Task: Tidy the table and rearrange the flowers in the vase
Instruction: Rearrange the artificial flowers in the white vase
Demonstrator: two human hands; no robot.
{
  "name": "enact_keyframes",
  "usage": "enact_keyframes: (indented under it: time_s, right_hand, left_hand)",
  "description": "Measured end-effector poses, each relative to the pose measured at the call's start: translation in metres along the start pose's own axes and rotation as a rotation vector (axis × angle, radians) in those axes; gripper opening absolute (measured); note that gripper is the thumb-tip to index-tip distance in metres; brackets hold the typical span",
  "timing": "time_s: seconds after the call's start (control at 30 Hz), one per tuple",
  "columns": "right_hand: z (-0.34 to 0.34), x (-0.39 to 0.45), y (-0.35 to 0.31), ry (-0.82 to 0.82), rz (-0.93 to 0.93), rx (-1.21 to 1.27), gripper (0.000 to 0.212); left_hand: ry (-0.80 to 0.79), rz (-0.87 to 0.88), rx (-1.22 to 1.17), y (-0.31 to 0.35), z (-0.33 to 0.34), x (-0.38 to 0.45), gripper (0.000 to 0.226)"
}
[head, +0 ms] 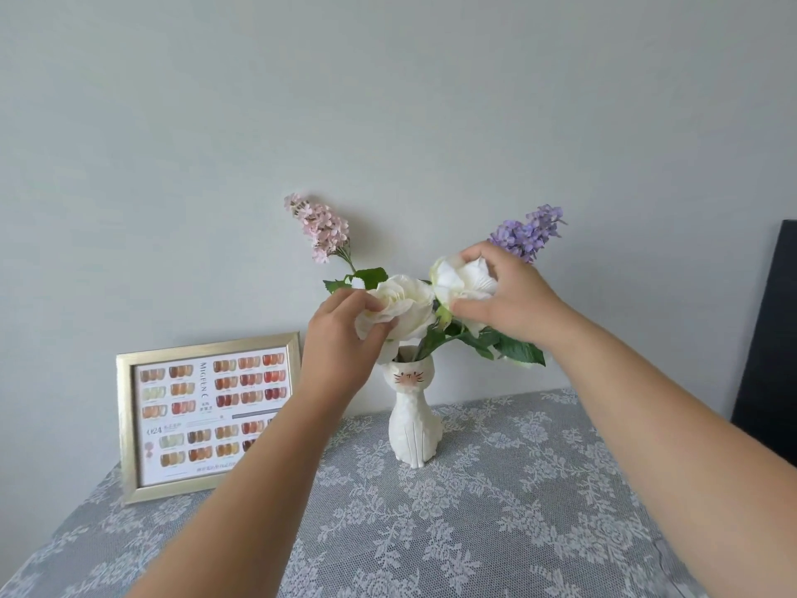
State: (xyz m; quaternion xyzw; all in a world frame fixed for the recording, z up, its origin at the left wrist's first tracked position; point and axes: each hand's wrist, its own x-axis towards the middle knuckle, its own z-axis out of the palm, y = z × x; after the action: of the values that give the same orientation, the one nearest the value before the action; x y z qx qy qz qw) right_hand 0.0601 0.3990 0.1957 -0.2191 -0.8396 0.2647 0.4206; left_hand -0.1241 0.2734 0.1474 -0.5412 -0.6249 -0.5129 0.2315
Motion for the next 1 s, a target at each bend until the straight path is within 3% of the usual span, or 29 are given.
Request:
enact_keyframes:
  time_s: [0.17,0.3,0.77,1.0]
  right_hand:
    - [0.028,0.001,0.021,-0.125,0.044,-0.084,0.05]
    - [0.042,-0.002,0.039,-0.133,0.047,-0.14,0.051]
    - [0.048,-0.022,0.057,-0.159,-0.326,-0.39,0.051]
    - [0.063,-0.011,0.029,-0.256,-0.419,-0.664,0.058]
  left_hand:
    - [-0.003,0.007,0.01,0.0,-0.002,0.0,0.016]
    - [-0.013,-0.015,0.035,-0.003,-0.004,0.0,0.015]
    - [0.083,-0.223,0.06,-0.007,0.005,0.01,0.018]
    - [0.062,-0.174,0.062,-0.003,0.01,0.013,0.022]
